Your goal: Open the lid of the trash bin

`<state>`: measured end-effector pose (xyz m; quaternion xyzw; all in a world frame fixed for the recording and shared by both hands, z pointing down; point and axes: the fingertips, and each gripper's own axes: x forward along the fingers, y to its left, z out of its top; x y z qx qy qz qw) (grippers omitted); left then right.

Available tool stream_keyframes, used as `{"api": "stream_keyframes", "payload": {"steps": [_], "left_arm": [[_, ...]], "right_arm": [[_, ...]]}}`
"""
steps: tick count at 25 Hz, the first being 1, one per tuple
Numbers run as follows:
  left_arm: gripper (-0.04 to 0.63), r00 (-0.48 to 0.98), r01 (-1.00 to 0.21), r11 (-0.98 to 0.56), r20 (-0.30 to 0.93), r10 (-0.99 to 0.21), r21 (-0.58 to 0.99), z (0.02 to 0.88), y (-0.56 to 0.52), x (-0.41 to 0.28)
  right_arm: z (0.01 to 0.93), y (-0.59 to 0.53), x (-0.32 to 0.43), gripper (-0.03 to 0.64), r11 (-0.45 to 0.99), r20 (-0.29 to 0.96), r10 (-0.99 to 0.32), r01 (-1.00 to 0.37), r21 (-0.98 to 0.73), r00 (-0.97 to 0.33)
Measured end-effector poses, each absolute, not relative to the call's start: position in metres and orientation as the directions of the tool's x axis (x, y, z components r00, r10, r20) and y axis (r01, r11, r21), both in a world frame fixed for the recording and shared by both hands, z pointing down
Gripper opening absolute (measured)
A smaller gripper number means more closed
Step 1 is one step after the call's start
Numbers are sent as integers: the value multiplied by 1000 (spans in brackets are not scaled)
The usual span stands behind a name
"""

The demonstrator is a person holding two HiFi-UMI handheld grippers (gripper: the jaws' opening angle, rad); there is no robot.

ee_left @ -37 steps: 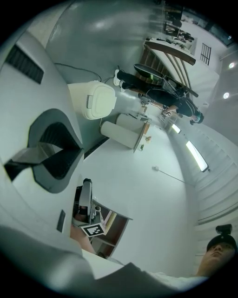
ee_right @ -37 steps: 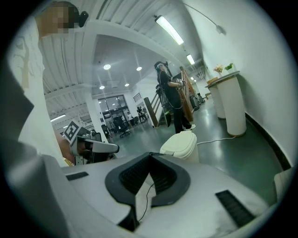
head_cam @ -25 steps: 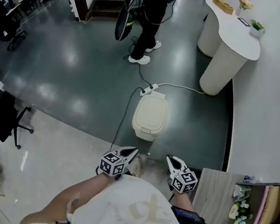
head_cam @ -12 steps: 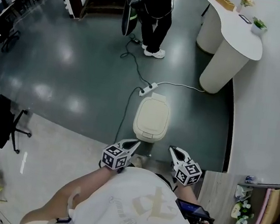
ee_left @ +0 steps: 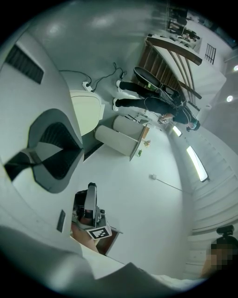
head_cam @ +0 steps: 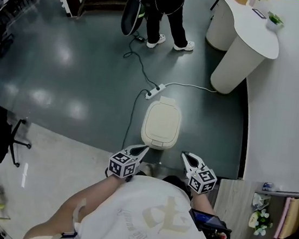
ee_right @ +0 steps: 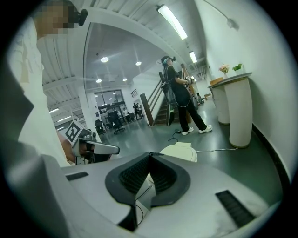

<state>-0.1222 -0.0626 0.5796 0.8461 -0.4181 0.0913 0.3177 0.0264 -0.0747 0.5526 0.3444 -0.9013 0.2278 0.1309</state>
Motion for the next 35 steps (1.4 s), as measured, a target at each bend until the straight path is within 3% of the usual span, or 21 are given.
{"api": "stream_keyframes", "payload": {"steps": [35], "left_arm": [[14, 573, -819, -384, 630, -524, 426, 679, -82, -86]], "right_arm": [[622, -117, 16, 3, 706, 461, -403, -589, -393, -790]]}}
